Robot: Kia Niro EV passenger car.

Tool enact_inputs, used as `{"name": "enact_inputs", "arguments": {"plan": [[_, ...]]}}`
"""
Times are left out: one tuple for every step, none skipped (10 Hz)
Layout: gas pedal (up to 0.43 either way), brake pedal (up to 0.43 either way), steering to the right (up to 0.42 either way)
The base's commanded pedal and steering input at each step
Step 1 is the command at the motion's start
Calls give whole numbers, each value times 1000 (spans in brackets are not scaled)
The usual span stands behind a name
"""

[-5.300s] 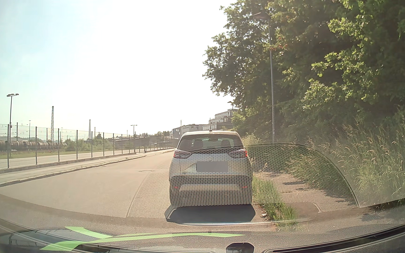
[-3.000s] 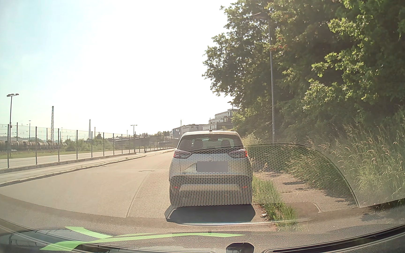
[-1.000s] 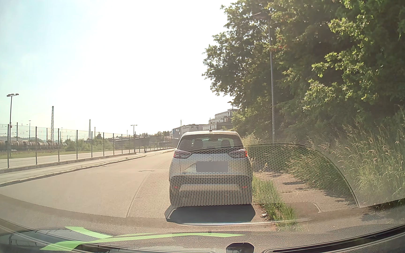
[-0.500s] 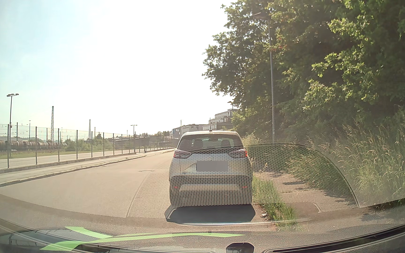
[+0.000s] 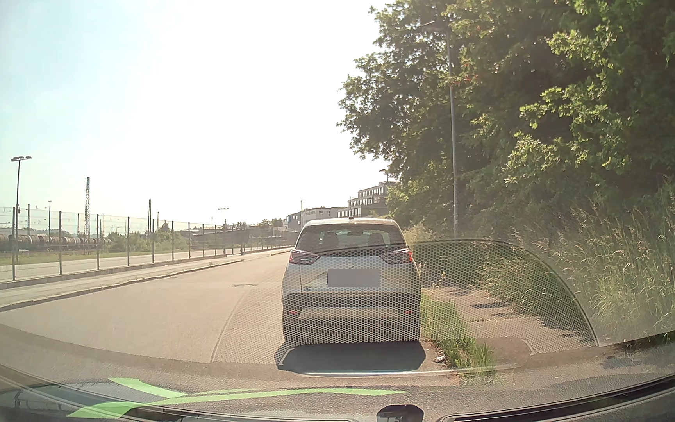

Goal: Follow the waypoints while adhering to traffic rules and regulations

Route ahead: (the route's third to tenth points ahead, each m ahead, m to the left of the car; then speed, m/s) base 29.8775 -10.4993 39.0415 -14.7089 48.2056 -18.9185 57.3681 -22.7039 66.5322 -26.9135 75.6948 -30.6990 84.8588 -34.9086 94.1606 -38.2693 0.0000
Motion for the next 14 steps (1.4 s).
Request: {"name": "enact_inputs", "arguments": {"plan": [[0, 445, -778], [0, 445, -777], [0, 445, -777], [0, 439, -778], [0, 439, -780], [0, 439, -781], [0, 439, -781], [0, 439, -782], [0, 433, -782], [0, 427, -782], [0, 415, -786], [0, 402, -788], [0, 390, -789], [0, 384, -797]]}}
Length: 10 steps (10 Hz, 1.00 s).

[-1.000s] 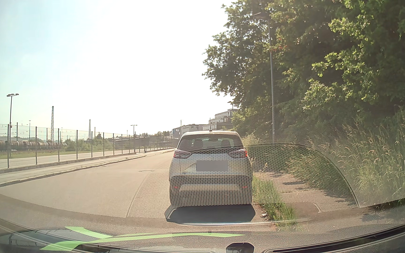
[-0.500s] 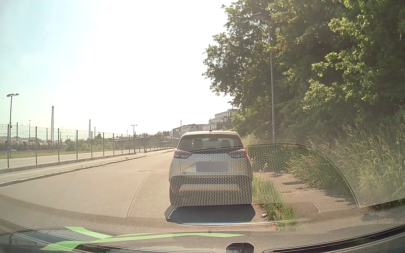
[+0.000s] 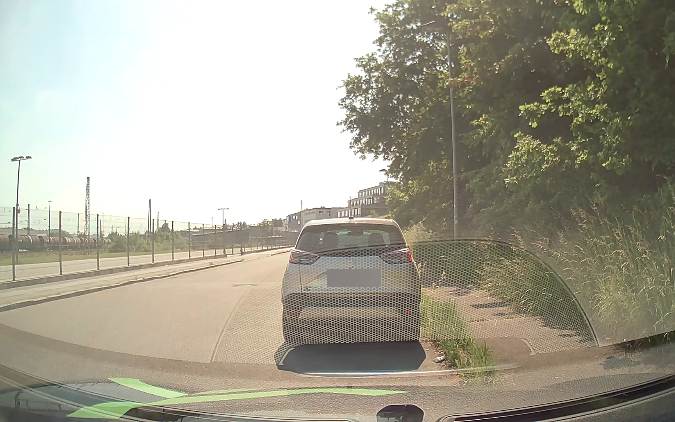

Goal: Follow the waypoints while adhering to traffic rules and regulations

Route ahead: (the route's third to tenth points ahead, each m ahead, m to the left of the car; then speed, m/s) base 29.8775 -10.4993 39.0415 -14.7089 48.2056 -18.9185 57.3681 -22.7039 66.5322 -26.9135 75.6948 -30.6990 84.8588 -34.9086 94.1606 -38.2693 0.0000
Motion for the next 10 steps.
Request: {"name": "enact_inputs", "arguments": {"plan": [[0, 366, -808], [0, 341, -823], [0, 299, -837], [0, 250, -846], [0, 195, -854], [0, 159, -859], [0, 140, -863], [0, 116, -872], [0, 110, -882], [0, 98, -888]]}}
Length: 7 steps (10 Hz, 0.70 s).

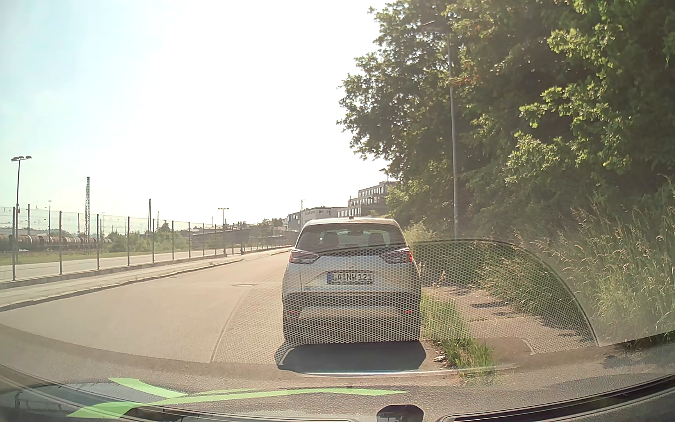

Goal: Follow the waypoints while adhering to traffic rules and regulations

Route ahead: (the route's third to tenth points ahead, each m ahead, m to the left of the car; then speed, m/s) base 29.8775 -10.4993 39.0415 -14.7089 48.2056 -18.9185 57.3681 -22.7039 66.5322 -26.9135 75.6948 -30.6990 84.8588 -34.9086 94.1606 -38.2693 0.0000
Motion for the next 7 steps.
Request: {"name": "enact_inputs", "arguments": {"plan": [[0, 91, -892], [0, 91, -893], [0, 98, -898], [0, 91, -913], [0, 91, -926], [0, 98, -937], [0, 98, -944]]}}
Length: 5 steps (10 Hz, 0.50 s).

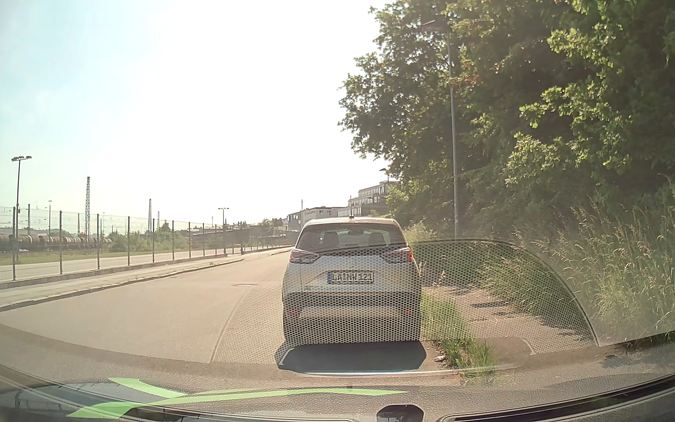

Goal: Follow the waypoints while adhering to traffic rules and regulations

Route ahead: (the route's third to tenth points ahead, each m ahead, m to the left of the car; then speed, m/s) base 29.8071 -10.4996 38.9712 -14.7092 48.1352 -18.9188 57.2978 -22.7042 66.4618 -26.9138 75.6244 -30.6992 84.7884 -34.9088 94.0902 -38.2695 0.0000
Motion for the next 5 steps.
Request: {"name": "enact_inputs", "arguments": {"plan": [[0, 104, -952], [0, 110, -962], [0, 116, -970], [0, 110, -970], [0, 104, -970]]}}
